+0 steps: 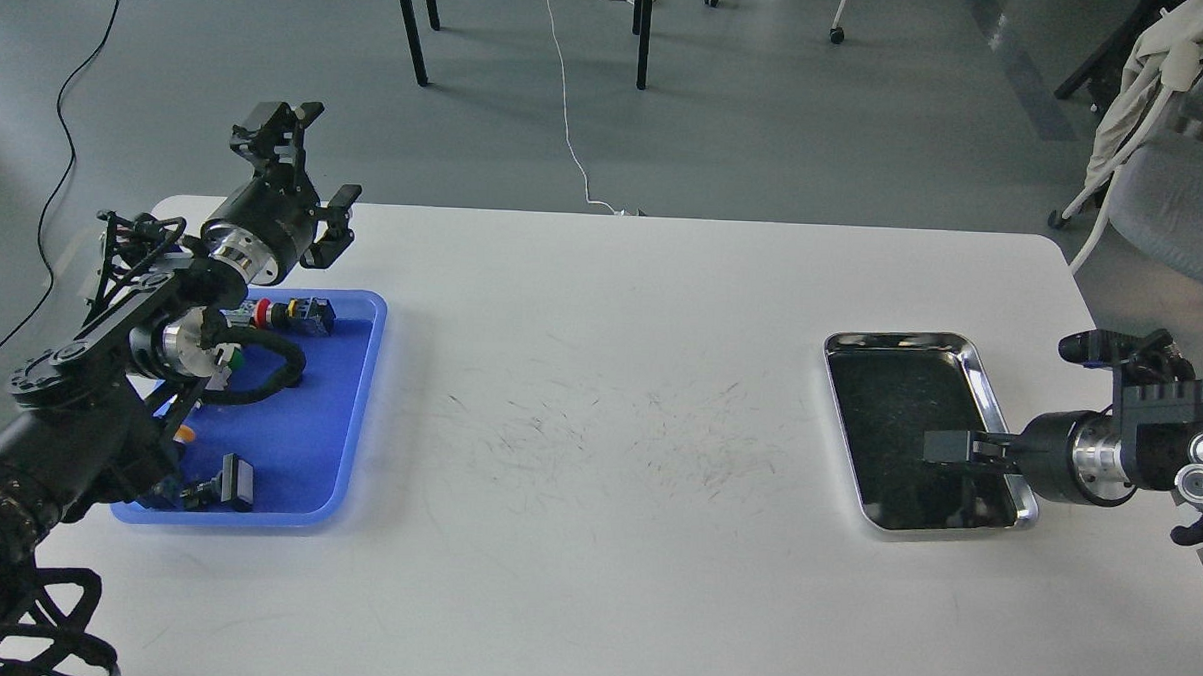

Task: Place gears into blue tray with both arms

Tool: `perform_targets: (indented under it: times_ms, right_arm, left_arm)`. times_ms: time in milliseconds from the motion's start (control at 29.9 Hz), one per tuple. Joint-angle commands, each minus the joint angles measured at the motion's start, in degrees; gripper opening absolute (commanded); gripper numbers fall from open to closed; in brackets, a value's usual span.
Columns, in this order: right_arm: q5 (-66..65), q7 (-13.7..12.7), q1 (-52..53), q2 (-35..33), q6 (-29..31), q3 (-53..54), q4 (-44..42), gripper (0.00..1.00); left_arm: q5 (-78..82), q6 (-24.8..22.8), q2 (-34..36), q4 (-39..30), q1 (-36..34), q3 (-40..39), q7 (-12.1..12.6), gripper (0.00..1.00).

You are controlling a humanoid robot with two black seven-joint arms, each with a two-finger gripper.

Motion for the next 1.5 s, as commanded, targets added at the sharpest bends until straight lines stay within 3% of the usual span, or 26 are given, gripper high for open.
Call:
perform_targets:
  times_ms: [0,568,1003,1337,1470]
  right_arm:
    - [-1.2,0.0,0.0,1.7,0.0,-0.1,-1.6,0.89]
    - [-2.5,0.7,7.2,3.8,0.1,-9.2,-3.2,0.68]
    - [-2.6,1.5,8.9,3.9,0.1,-11.7,-3.8,0.34]
    - [-3.3,1.5,9.0,4.6,0.1,-12.6,-4.8,0.33]
    - [-3.3,1.5,9.0,4.8,0.1,-12.6,-5.3,0.25]
  left_arm:
    - [0.0,0.0,0.0,0.0,0.0,0.0,-0.4,0.98]
    - [0.0,0.0,0.0,0.0,0.0,0.0,-0.5,0.98]
    - [0.0,0.0,0.1,0.0,0.0,0.0,-0.5,0.98]
    - [0.0,0.0,0.0,0.3,0.0,0.0,-0.6,0.98]
    - [0.0,0.0,0.1,0.4,0.0,0.0,-1.1,0.98]
